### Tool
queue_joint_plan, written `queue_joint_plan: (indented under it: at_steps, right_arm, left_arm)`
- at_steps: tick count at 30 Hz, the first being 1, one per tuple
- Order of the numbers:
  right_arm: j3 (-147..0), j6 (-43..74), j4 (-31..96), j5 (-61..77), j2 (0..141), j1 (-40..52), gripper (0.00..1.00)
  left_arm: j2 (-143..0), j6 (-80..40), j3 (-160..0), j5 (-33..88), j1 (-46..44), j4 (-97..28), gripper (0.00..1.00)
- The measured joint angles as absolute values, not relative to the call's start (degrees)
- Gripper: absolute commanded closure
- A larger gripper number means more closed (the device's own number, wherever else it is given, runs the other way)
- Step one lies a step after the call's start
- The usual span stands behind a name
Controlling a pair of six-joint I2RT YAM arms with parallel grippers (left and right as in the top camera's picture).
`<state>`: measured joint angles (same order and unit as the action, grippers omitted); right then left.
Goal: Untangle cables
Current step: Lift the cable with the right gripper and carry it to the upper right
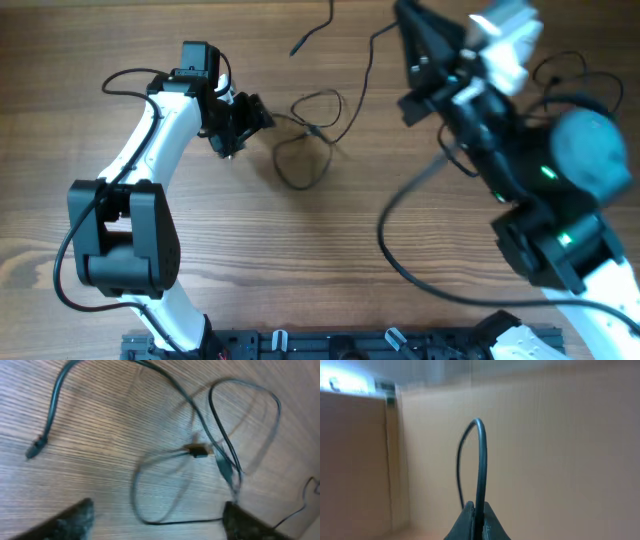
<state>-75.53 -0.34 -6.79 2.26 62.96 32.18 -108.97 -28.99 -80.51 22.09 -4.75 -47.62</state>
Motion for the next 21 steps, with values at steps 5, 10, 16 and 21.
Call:
queue_joint_plan:
  at_steps: [5, 10, 16, 21]
  right_arm:
    - [-75.8, -2.8, -18.7, 2.3, 60.1, 32.2, 0.96]
    - [-75.9, -5.0, -26.4, 2.3, 59.9, 32.2, 0.96]
    - [-76.0, -10.9, -19.6, -6.1, 60.3, 32.2, 0.96]
    - [-76.1, -11.7, -11.1, -17.7, 63.5, 29.9, 0.96]
  left_arm:
    - [-109.0, -29.2, -80.5, 21.2, -4.9, -47.6, 0.00]
    - [-109.0, -29.2, -80.5, 20.8, -5.1, -47.6, 0.00]
    - [-109.0, -29.2, -80.5, 20.8, -5.1, -47.6, 0.00]
    - [-109.0, -29.2, -80.5, 20.8, -5.2, -47.4, 0.00]
